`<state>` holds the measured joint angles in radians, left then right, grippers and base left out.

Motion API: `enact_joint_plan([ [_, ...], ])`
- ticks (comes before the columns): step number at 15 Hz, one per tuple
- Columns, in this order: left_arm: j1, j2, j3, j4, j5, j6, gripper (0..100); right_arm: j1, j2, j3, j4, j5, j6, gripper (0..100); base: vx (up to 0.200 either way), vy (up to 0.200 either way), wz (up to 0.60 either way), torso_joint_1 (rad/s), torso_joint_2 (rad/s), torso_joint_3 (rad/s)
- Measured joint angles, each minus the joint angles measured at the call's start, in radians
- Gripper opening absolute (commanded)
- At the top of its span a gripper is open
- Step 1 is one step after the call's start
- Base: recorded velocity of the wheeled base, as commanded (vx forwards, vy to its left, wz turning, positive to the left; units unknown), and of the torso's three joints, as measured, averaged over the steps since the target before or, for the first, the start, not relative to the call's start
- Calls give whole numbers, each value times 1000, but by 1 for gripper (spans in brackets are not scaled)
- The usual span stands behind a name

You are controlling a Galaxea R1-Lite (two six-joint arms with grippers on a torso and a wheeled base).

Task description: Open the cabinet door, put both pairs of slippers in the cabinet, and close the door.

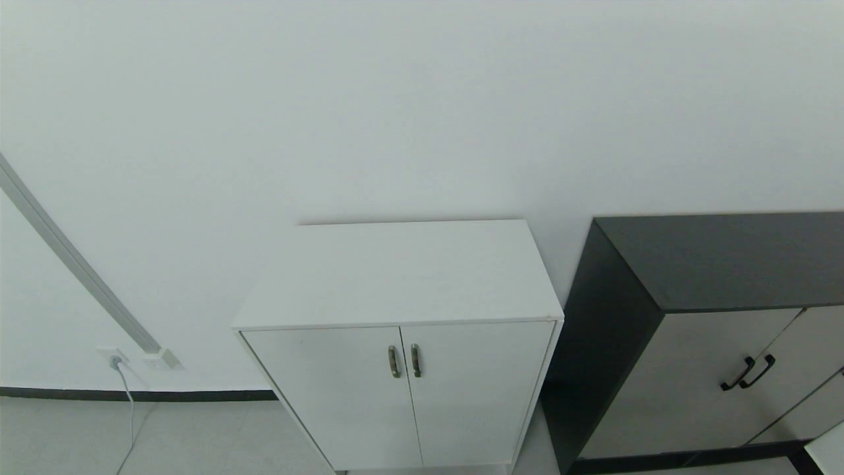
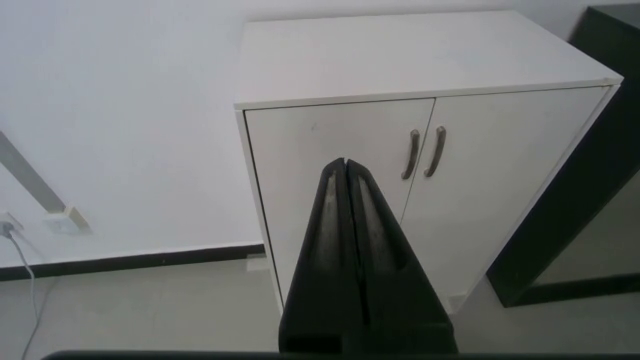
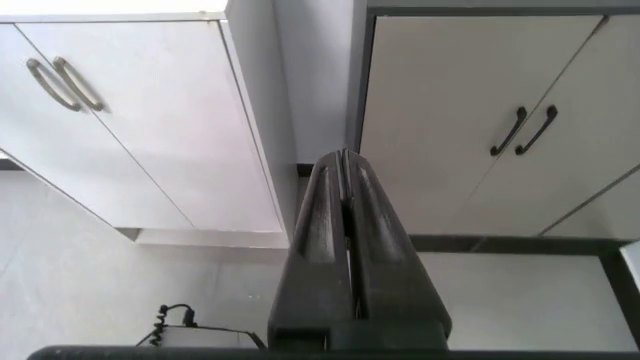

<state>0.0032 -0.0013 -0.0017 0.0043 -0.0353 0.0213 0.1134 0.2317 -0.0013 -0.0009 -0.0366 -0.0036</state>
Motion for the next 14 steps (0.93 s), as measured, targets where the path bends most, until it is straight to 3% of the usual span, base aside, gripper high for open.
enact_joint_plan([
  [10,0,0,0,0,0,0,0,-37,-136,1,-1,-17,6,0,0,0,0,0,0,0],
  [14,0,0,0,0,0,0,0,-93,-189,1,0,-19,1,0,0,0,0,0,0,0],
])
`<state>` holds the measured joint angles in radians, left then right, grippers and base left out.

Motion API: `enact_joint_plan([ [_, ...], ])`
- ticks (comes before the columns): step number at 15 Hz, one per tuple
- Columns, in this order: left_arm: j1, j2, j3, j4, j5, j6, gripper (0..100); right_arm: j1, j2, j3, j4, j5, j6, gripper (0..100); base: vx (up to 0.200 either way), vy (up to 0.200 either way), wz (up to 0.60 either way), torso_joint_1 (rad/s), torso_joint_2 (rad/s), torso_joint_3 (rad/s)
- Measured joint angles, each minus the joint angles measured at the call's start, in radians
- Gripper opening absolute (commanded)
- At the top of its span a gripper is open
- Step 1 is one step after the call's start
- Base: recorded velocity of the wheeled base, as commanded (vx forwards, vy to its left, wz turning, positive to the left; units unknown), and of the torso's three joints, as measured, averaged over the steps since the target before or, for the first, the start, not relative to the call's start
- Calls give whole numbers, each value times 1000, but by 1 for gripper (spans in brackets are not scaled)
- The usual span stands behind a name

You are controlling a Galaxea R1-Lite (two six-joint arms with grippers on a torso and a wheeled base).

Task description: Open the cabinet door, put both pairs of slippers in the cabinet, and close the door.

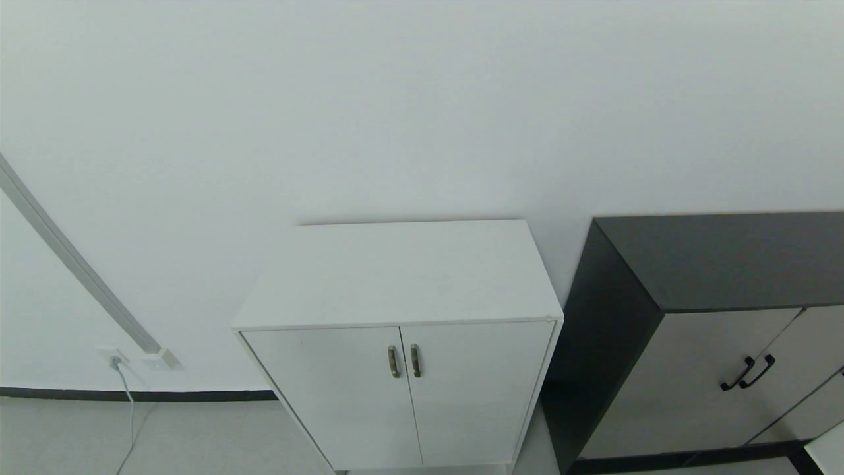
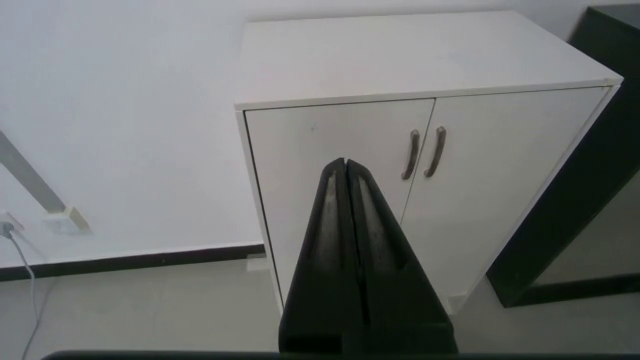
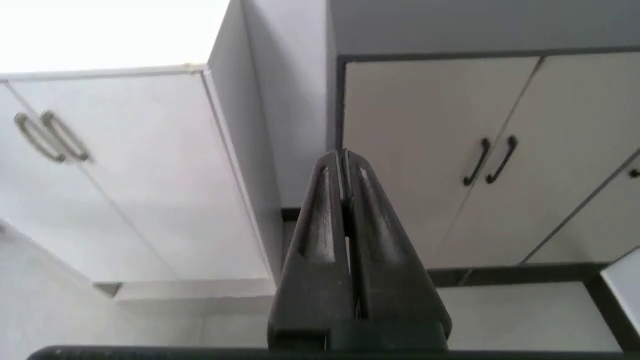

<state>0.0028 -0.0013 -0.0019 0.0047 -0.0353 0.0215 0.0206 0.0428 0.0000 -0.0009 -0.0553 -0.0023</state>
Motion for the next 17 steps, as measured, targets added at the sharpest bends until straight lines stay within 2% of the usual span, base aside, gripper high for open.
enact_joint_plan([
  [17,0,0,0,0,2,0,0,-19,-44,0,-1,7,5,0,0,0,0,0,0,0],
])
